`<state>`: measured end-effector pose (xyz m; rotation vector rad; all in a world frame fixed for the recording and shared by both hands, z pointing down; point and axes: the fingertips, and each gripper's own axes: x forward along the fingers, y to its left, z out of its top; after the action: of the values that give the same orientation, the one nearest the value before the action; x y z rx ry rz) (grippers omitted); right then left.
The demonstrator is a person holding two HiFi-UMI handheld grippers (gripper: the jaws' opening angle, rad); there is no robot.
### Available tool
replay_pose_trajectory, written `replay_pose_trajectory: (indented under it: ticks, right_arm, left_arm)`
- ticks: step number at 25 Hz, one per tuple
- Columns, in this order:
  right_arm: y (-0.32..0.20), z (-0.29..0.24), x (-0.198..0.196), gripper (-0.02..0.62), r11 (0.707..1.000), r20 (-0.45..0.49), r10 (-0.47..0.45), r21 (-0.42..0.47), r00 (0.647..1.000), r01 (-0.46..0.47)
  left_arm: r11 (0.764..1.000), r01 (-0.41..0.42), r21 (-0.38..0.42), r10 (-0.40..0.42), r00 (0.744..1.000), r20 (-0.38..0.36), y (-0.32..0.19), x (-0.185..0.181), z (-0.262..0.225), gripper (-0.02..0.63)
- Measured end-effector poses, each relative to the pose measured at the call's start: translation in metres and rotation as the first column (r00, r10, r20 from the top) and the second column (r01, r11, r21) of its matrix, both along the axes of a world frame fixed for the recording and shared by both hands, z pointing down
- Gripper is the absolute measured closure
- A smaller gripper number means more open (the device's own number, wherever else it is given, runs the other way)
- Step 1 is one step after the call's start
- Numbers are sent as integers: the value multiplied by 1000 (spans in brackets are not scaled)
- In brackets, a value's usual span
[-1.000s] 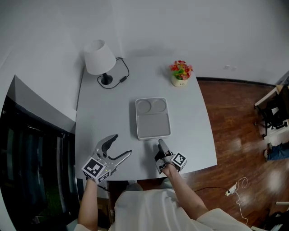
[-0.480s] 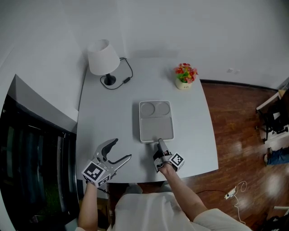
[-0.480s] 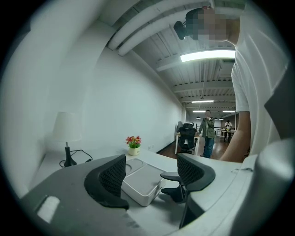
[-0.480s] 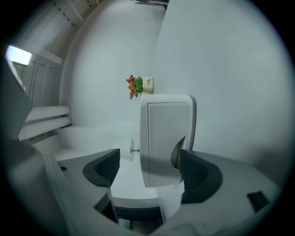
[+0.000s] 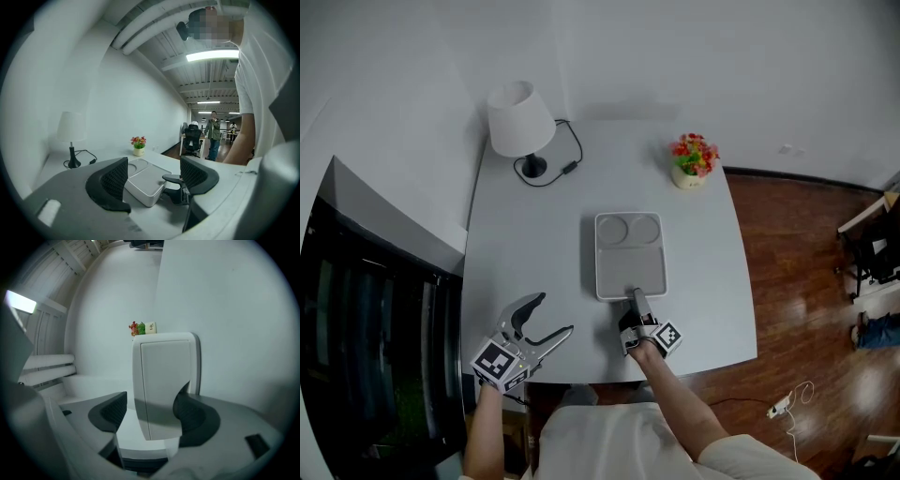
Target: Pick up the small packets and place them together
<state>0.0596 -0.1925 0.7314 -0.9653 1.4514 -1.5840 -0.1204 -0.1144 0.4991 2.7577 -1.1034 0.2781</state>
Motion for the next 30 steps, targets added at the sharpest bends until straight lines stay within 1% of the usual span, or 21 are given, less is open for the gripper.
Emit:
replay_pose_trajectory:
  ticks: [1,3,4,5,6,15,21,23,24,25,27,30]
  right_arm:
    - [1,1,1,277,1000,19,6,-1,1000,-6]
    - [2,2,2,295,1000,39,13,-3,999,-12]
    - [2,4,2,300,1000,35,13,-7,999,-13]
    - [3,5,2,322,1000,29,12,-10,1000,-12]
    - [3,6,2,331,1000,25,11,-13,1000,-11]
    - [11,4,2,341,1000,51,16,-4,999,-16]
    - [22,5,3,352,1000,35,7,-10,999,-6]
    - [26,5,2,361,1000,15,-10,-16,1000,10]
    - [29,7,3,393,1000,-1,-16,-23,1000,16]
    - [33,10,4,400,999,-19,-22,-32,1000,21]
    - [41,14,6,403,999,-47,-31,-46,998,29]
    - [49,16,7,403,997,-58,-43,-58,997,40]
  left_arm:
    - [1000,1,-1,-1,1000,-1,0,0,0,249]
    - [1000,2,-4,-2,1000,-3,-1,1,1,249]
    - [1000,1,-4,-1,1000,-3,-1,1,1,249]
    - [1000,-1,-4,1,1000,-3,-1,2,1,249]
    - [1000,-4,-2,4,1000,-2,-2,3,1,249]
    - [1000,-9,-2,9,1000,-5,1,5,1,249]
    - [1000,-14,-6,14,1000,-3,5,5,5,249]
    - [1000,-16,-5,16,1000,-5,6,6,5,249]
    - [1000,-18,-3,18,1000,-6,6,7,5,249]
    - [1000,-20,-2,20,1000,-8,6,7,5,249]
    - [1000,-19,-4,19,1000,-14,7,9,5,249]
    - [1000,-21,-4,21,1000,-18,8,13,5,249]
